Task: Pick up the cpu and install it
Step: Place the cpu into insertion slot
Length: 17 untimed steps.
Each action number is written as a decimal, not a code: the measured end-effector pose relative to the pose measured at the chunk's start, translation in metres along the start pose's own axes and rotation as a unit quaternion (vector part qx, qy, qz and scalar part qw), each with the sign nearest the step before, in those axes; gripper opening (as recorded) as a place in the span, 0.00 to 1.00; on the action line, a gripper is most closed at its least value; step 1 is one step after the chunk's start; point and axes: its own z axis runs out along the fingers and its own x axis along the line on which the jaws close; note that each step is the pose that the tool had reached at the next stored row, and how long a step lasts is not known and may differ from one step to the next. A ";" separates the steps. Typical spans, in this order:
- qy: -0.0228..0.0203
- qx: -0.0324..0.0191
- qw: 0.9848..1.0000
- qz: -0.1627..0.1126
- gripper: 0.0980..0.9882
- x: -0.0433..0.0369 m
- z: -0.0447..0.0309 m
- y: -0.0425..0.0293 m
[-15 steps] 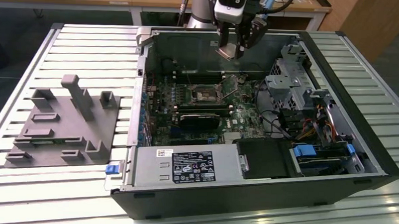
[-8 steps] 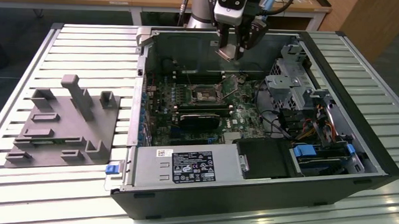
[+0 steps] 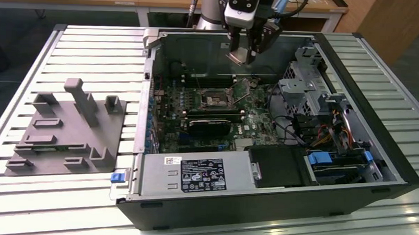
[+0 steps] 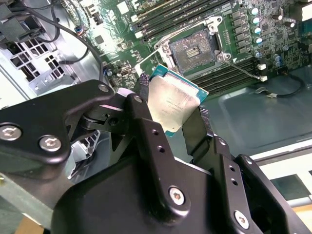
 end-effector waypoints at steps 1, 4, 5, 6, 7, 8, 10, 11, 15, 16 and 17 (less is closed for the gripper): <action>0.000 0.000 1.000 0.000 0.48 0.0000 0.0004 0.0000; 0.000 0.000 1.000 0.000 0.48 0.0000 0.0016 -0.0001; 0.000 0.000 1.000 0.000 0.48 0.0000 0.0021 -0.0002; 0.000 0.000 1.000 0.000 0.48 0.0000 0.0026 -0.0002; 0.000 0.000 1.000 0.000 0.48 0.0000 0.0035 -0.0003; 0.000 0.000 1.000 0.000 0.48 0.0000 0.0046 -0.0004; 0.000 0.000 1.000 0.000 0.48 -0.0001 0.0082 -0.0006; 0.000 0.000 1.000 0.000 0.48 0.0000 0.0100 -0.0007; -0.002 0.001 1.000 0.008 0.48 0.0013 0.0165 -0.0025; -0.002 0.001 1.000 0.014 0.48 0.0017 0.0178 -0.0027; -0.003 0.001 1.000 0.020 0.48 0.0020 0.0194 -0.0030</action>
